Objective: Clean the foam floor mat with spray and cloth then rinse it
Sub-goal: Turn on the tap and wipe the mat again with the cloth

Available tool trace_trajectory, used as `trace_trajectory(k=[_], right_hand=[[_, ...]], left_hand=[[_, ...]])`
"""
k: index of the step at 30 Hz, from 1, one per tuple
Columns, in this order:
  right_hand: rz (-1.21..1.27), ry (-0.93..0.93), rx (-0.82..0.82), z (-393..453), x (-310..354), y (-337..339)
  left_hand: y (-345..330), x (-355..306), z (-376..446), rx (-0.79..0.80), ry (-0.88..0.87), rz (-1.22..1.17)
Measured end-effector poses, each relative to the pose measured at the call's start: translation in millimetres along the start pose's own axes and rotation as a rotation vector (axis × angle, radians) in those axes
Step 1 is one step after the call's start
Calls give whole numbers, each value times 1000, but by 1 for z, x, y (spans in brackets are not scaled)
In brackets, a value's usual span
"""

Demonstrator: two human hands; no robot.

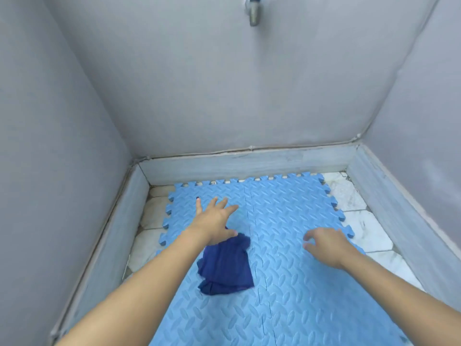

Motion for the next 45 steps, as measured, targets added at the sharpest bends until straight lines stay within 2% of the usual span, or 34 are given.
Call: trace_trajectory(k=[5, 7, 8, 10, 13, 14, 18, 24, 45], right_hand=[[86, 427, -706, -5, 161, 268], [117, 536, -914, -20, 211, 347], [94, 559, -969, -24, 232, 376], [-33, 519, -936, -7, 259, 413], [-216, 328, -667, 41, 264, 419], [-231, 296, -626, 49, 262, 415], [-154, 340, -728, 49, 257, 408], [-148, 307, -765, 47, 259, 410], [-195, 282, -839, 44, 264, 408]], left_hand=[[165, 42, 25, -360, 94, 92], [212, 51, 27, -454, 123, 87], [230, 52, 27, -489, 127, 97], [255, 51, 24, -534, 121, 144], [273, 56, 19, -554, 126, 181], [275, 61, 19, -548, 134, 180], [259, 78, 21, -486, 168, 176], [228, 83, 25, -414, 191, 195], [216, 77, 35, -445, 163, 174]])
Point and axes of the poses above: each hand's wrist, its own z-axis towards the middle knuckle, its own y-axis out of the back of the hand, x = y × z, the point moved 8 cm from there along z, towards the middle knuckle, and after that the axes turned 10 degrees about z, right-handed, at the moved point
